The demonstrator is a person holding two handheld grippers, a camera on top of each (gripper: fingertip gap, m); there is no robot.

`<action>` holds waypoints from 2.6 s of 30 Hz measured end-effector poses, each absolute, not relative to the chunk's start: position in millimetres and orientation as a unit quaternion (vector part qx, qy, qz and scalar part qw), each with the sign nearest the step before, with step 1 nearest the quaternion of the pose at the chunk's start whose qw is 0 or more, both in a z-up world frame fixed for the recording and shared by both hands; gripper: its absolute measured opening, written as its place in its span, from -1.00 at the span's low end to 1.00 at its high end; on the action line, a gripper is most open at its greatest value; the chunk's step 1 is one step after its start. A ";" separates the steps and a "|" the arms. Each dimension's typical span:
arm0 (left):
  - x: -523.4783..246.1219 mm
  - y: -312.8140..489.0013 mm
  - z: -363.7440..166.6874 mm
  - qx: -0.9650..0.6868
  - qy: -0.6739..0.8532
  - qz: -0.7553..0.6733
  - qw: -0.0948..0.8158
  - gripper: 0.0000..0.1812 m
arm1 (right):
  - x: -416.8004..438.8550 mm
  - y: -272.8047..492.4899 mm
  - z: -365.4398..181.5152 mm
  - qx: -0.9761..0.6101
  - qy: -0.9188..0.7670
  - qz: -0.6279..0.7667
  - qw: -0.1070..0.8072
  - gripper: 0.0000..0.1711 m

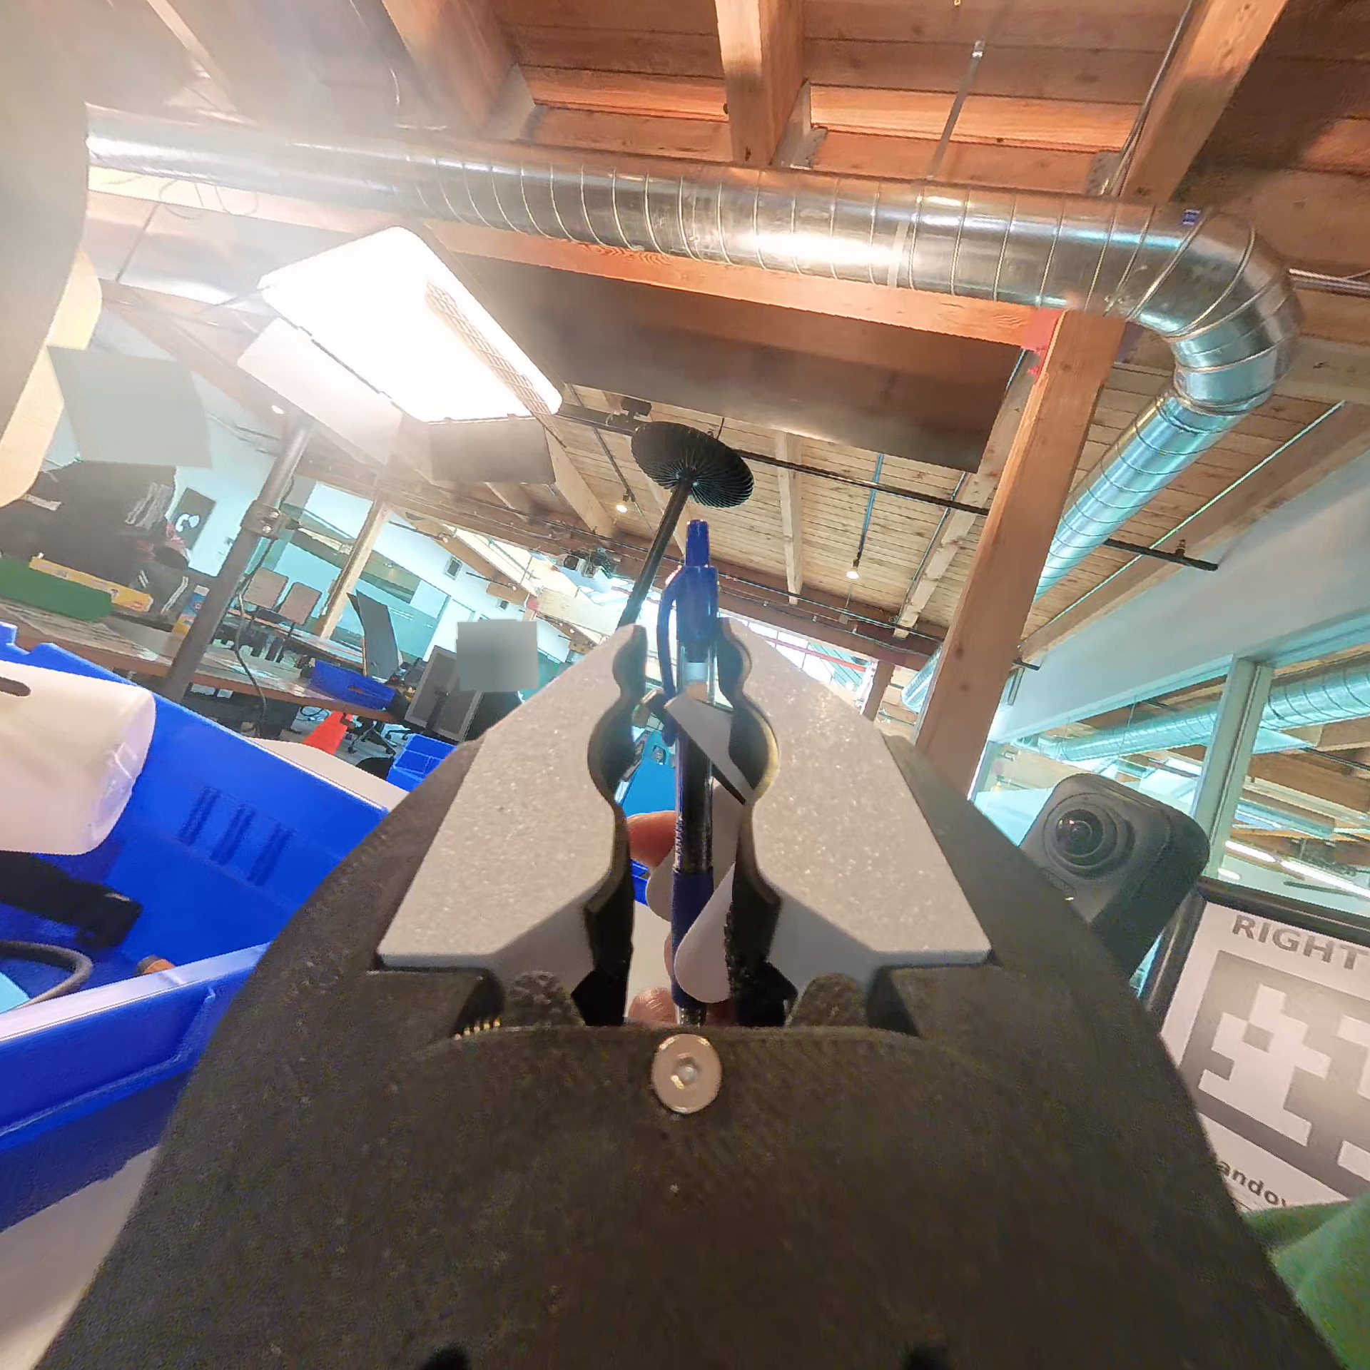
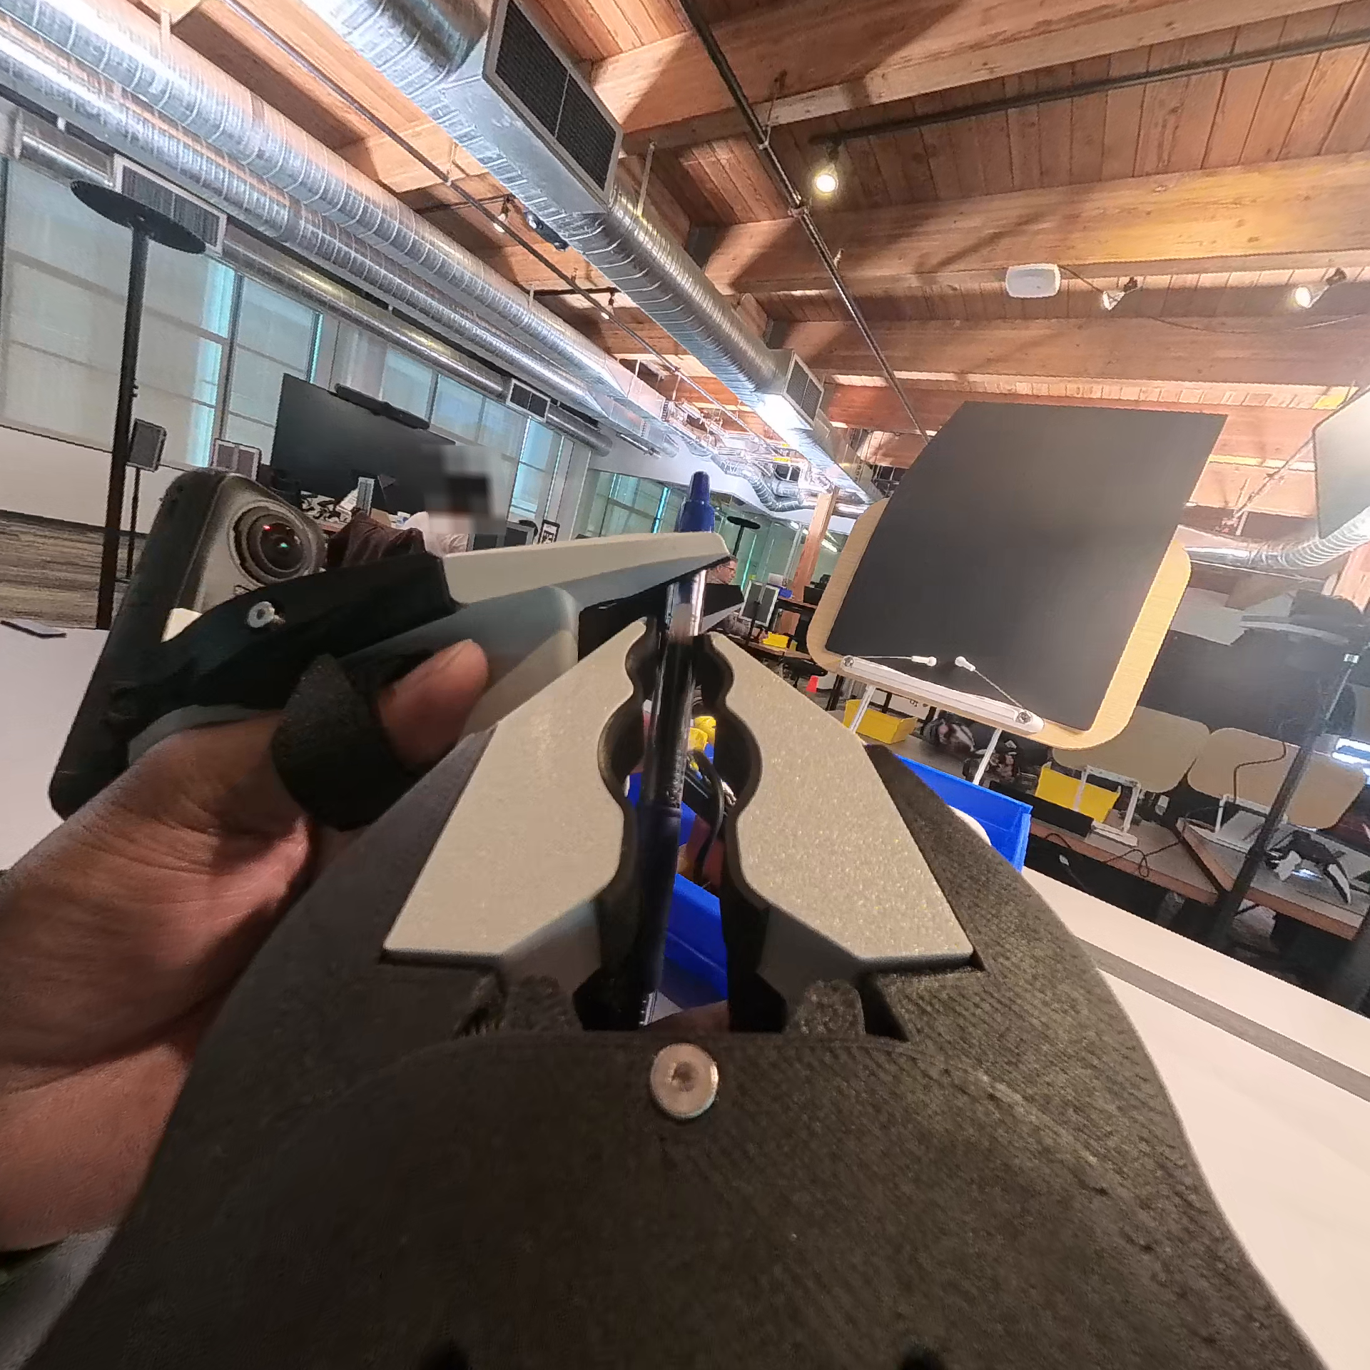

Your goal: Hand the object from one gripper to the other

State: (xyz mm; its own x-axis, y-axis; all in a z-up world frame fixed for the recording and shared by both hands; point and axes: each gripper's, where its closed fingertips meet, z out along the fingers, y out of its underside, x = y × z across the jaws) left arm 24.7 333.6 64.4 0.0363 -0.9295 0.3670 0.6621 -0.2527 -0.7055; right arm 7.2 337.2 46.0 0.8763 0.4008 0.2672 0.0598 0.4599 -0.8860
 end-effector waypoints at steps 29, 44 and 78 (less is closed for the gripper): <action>29.4 332.7 61.7 -0.417 0.167 -0.685 0.574 -0.83 | 9.7 337.8 46.2 -0.511 -0.219 0.101 0.825 -0.87; 19.8 336.2 65.1 -0.416 0.162 -0.652 0.613 -0.83 | 5.9 338.2 43.3 -0.513 -0.232 0.089 0.822 -0.86; 16.6 342.2 62.9 -0.425 0.149 -0.646 0.616 -0.86 | 7.5 339.9 42.6 -0.517 -0.230 0.084 0.820 -0.87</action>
State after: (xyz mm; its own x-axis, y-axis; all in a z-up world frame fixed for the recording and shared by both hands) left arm 16.6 342.2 62.9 0.1200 -0.9226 0.3666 0.6701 -0.1972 -0.7156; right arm 7.5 339.9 42.6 0.8800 0.3752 0.2911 0.1010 0.4511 -0.8867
